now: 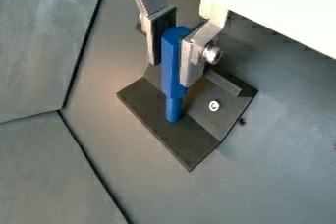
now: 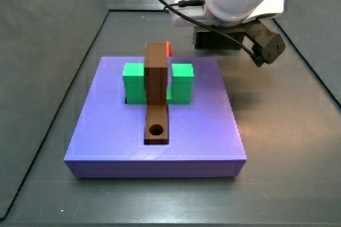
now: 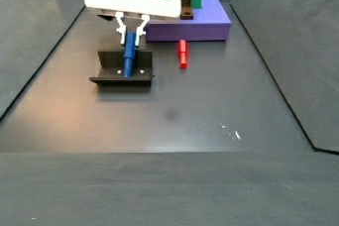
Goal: Pick up the blue object. Move up. Place the blue object on the fixture. Regrasp the blue object. Move to above the board. Insert the blue object.
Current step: Regrasp the blue object.
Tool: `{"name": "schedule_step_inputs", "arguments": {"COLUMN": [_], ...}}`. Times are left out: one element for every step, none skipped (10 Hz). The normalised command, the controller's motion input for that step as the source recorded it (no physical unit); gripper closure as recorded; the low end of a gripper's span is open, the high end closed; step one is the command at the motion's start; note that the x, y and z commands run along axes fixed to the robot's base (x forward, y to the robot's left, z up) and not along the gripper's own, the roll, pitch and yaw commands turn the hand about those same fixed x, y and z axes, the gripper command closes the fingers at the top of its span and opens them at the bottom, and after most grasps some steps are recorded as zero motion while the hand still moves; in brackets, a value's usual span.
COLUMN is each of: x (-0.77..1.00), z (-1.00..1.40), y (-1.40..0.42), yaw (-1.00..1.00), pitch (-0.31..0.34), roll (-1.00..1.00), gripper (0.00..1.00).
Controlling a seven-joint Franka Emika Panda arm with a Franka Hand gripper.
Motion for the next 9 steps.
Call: {"name": "schedule_step_inputs", "arguments": {"x": [0.0,0.0,0.0,0.0,0.0,0.0,0.0,0.0,0.0], "z": [0.0,0.0,0.0,0.0,0.0,0.0,0.0,0.0,0.0], "y": [0.0,0.0,0.0,0.0,0.0,0.0,0.0,0.0,0.0], "yaw": [0.0,0.0,0.0,0.0,0.0,0.0,0.0,0.0,0.0], "pitch": [0.0,0.0,0.0,0.0,0.0,0.0,0.0,0.0,0.0], "roll": [0.0,0.0,0.0,0.0,0.0,0.0,0.0,0.0,0.0], "gripper": [1.0,1.0,1.0,1.0,1.0,1.0,1.0,1.0,1.0]}}
